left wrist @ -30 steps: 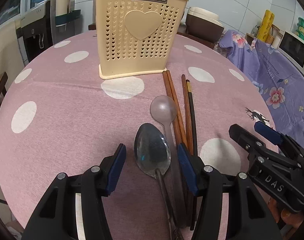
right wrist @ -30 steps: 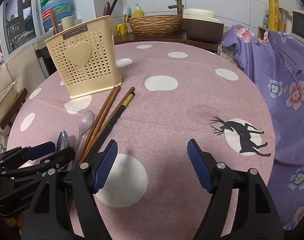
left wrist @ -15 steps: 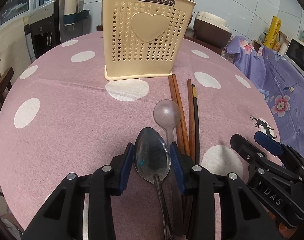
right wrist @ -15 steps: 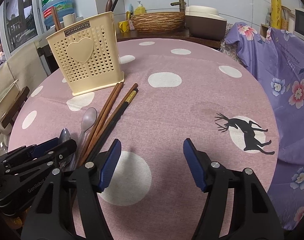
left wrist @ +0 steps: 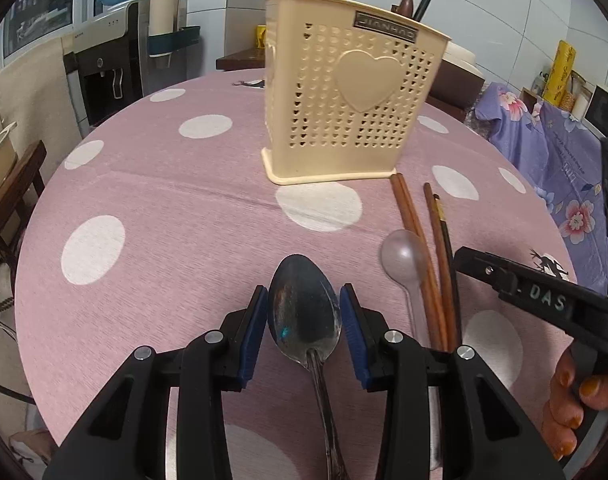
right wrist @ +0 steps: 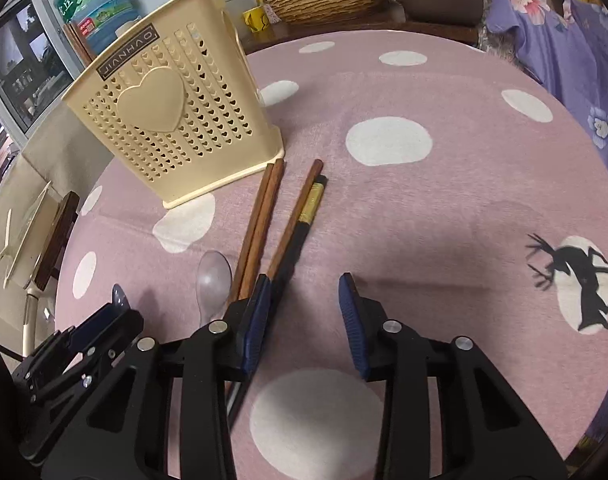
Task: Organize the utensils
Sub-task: 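Grasp the black gold-tipped chopstick with the right gripper while the left lifts the metal spoon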
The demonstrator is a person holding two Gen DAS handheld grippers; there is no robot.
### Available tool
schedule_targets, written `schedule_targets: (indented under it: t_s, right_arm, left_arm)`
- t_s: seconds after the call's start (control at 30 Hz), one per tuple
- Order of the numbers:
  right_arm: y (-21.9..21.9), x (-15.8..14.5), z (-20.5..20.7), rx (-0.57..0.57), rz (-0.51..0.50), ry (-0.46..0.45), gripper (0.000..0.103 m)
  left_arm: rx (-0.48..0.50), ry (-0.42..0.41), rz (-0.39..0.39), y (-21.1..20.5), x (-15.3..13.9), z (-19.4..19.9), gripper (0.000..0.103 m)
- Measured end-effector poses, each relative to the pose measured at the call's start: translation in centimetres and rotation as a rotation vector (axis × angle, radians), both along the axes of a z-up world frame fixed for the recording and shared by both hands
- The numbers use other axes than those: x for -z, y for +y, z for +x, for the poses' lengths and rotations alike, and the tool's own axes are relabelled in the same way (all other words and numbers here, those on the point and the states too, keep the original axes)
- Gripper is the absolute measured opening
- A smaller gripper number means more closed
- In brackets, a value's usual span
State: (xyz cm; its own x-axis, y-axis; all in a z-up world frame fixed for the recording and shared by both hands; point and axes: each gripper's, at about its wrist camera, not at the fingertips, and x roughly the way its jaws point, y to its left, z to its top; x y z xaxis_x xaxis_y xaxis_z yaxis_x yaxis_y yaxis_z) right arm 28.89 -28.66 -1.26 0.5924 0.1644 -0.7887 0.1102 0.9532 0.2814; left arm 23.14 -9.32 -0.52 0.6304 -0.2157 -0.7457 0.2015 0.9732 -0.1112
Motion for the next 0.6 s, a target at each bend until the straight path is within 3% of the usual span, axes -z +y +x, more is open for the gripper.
schedule_targets:
  t_s: [0.1, 0.2, 0.37, 0.6]
  right_arm:
    - [1.1, -0.2, 0.9, -0.002, -0.061, 0.01, 0.03]
    - [1.0, -0.5, 1.5, 0.005, -0.101, 0.043, 0.017]
    - [-0.8, -0.5, 1.8, 0.02, -0.103, 0.05, 0.015]
    - [-0.1, -0.4, 3.4, 0.032, -0.152, 0.062, 0.015]
  left_arm:
    - [0.003, 0.001, 0.003, 0.2, 0.1, 0.2, 0.037]
    - [0.006, 0.008, -0.004, 0.4, 0.2, 0.3, 0.037]
    - [0.007, 0.017, -0.014, 0.8, 0.4, 0.4, 0.037]
    - [0.017, 0.024, -0.015, 0.4, 0.5, 0.6, 0.037]
